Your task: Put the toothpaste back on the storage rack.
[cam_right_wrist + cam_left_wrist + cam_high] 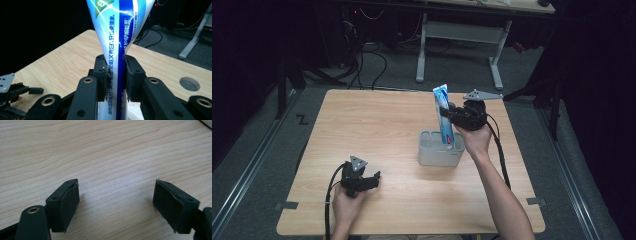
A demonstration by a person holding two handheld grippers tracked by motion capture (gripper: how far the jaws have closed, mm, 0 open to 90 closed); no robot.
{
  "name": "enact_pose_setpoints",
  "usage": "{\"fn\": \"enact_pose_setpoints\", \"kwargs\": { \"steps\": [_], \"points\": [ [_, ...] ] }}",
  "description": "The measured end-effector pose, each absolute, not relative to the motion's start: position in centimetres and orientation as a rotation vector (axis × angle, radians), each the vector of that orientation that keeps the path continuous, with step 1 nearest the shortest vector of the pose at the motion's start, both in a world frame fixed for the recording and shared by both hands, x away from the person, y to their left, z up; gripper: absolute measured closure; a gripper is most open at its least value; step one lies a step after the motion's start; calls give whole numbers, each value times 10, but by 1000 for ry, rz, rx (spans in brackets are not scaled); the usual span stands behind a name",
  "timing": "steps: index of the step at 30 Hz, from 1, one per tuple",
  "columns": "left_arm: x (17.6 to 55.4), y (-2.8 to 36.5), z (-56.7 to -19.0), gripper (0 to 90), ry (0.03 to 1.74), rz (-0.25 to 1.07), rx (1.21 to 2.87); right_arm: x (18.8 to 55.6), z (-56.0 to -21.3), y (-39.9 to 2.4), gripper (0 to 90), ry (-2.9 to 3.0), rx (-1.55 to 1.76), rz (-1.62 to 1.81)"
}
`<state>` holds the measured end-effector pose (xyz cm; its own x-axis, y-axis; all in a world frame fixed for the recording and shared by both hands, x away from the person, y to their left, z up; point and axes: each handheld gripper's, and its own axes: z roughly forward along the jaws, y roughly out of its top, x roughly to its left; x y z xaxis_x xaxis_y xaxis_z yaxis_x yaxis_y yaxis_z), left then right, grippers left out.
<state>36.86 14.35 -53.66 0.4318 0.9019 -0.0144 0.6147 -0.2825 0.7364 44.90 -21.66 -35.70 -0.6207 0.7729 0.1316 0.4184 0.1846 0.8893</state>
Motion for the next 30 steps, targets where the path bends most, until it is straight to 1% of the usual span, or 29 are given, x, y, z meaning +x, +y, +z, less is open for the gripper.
{"fn": "enact_pose_setpoints", "kwargs": {
  "steps": [30],
  "points": [
    [369,144,-536,215,1273,542,2011,453,-373,-210,738,2155,1122,1327]
  ]
}}
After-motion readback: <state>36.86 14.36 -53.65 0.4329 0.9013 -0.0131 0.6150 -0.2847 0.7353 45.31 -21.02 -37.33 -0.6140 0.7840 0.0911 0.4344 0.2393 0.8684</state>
